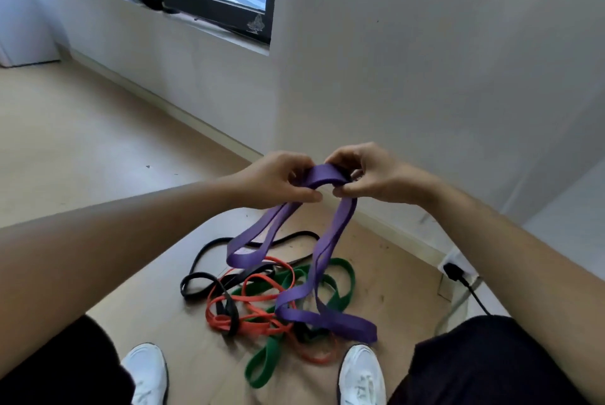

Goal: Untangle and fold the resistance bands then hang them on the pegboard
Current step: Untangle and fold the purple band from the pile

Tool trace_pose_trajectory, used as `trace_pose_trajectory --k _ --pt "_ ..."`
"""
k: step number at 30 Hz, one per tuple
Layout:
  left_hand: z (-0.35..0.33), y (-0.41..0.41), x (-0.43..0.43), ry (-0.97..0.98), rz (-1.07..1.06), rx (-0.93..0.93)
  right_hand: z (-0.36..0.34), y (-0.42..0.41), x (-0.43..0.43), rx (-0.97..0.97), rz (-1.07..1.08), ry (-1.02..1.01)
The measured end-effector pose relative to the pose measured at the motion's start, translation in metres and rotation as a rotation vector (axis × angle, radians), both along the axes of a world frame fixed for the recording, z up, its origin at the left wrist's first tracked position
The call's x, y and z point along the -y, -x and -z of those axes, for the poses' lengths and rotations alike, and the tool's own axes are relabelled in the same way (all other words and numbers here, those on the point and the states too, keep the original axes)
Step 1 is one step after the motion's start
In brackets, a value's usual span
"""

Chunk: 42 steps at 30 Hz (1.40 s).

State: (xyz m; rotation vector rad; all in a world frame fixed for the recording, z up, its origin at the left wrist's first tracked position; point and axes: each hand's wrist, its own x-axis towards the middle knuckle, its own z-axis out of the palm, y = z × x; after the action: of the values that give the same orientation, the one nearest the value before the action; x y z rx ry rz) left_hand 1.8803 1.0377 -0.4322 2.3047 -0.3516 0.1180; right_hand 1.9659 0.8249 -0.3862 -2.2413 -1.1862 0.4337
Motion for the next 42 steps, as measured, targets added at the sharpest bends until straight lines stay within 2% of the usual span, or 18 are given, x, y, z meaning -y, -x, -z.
trace_pose_trajectory --k 7,12,18,21,26,33,36,42 --pt "-0.024 0.010 0.002 0.207 0.059 -0.032 0.022 -0.001 -0.004 -0.147 0.031 0.035" --pt "-0.034 0.017 -0.022 0.328 0.019 -0.037 0.040 -0.008 -0.007 -0.234 0.071 0.087" --pt "-0.043 0.018 -0.050 0.514 -0.108 -0.002 0.050 -0.021 0.003 -0.194 0.104 0.159" --pt "-0.040 0.018 -0.067 0.481 -0.166 -0.008 0.036 -0.025 0.016 -0.207 0.151 0.069" --pt "-0.024 0.018 -0.082 0.359 -0.234 -0.076 0.001 -0.022 0.032 -0.253 0.261 -0.250" --pt "-0.017 0.017 -0.070 0.244 -0.215 -0.157 -0.023 -0.005 0.015 -0.184 0.247 -0.533" --pt "-0.023 0.014 -0.058 0.280 -0.170 -0.172 -0.026 0.001 0.000 -0.144 0.207 -0.550" --pt "-0.037 0.007 -0.028 0.474 -0.114 -0.107 -0.023 0.012 -0.025 -0.023 0.092 -0.388"
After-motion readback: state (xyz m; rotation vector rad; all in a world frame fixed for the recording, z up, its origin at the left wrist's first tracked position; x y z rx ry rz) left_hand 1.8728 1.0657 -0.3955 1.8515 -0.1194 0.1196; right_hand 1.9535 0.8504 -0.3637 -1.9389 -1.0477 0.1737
